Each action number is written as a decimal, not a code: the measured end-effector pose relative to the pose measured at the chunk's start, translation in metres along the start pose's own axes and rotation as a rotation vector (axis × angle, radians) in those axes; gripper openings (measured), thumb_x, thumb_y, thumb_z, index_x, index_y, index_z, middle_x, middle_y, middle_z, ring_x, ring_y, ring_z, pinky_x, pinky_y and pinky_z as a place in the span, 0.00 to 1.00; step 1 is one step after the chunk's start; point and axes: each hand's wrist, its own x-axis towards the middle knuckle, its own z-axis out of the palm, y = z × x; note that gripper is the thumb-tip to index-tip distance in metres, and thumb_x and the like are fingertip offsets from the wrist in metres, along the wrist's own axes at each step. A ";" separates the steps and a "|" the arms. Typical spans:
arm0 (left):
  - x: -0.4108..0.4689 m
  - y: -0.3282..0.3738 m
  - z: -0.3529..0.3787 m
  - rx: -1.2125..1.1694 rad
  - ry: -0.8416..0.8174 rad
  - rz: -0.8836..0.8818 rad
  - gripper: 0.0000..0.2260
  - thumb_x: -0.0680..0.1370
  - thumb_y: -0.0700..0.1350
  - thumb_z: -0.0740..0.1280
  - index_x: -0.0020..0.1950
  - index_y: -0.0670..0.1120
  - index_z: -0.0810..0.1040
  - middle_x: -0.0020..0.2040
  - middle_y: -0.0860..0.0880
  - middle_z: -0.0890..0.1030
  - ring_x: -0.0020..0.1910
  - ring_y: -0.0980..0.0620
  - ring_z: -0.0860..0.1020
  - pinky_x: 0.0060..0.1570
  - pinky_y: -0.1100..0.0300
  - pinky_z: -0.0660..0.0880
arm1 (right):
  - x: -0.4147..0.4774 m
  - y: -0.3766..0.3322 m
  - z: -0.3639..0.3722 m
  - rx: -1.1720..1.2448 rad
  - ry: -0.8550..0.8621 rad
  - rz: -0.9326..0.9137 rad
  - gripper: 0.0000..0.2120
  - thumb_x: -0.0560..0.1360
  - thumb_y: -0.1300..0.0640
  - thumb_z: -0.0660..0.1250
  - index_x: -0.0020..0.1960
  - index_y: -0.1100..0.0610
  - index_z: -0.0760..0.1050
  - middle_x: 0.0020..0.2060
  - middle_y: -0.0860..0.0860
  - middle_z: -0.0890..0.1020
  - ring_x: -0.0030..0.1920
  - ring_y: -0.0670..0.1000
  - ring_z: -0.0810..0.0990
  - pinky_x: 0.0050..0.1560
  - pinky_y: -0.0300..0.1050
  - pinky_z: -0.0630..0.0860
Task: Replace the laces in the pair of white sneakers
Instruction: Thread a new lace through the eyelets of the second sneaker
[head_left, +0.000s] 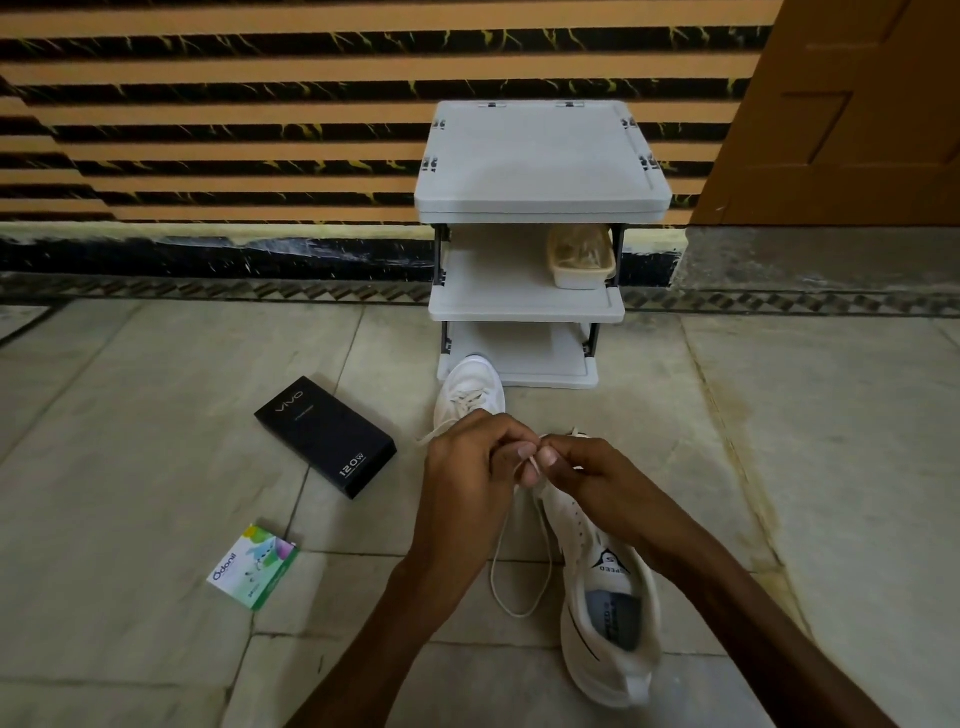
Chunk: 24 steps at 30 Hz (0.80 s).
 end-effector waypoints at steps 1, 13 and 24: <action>0.000 0.001 -0.001 0.023 -0.008 0.007 0.08 0.78 0.34 0.67 0.41 0.33 0.82 0.35 0.40 0.81 0.36 0.48 0.78 0.43 0.64 0.73 | 0.000 -0.001 0.001 0.020 -0.007 0.007 0.16 0.82 0.52 0.56 0.41 0.51 0.79 0.42 0.53 0.82 0.48 0.54 0.79 0.55 0.51 0.75; 0.012 -0.013 0.001 0.019 -0.010 -0.187 0.07 0.76 0.38 0.70 0.40 0.48 0.80 0.35 0.53 0.83 0.38 0.56 0.81 0.42 0.59 0.78 | 0.003 -0.013 0.004 -0.028 0.083 0.012 0.17 0.83 0.54 0.56 0.37 0.50 0.74 0.32 0.47 0.77 0.34 0.43 0.75 0.41 0.36 0.70; 0.105 -0.062 -0.008 0.488 0.285 -0.308 0.05 0.74 0.37 0.71 0.46 0.46 0.79 0.45 0.49 0.81 0.44 0.50 0.80 0.41 0.59 0.71 | -0.032 -0.058 -0.031 -0.097 0.222 -0.119 0.17 0.83 0.56 0.56 0.37 0.55 0.75 0.35 0.51 0.77 0.41 0.42 0.73 0.41 0.28 0.66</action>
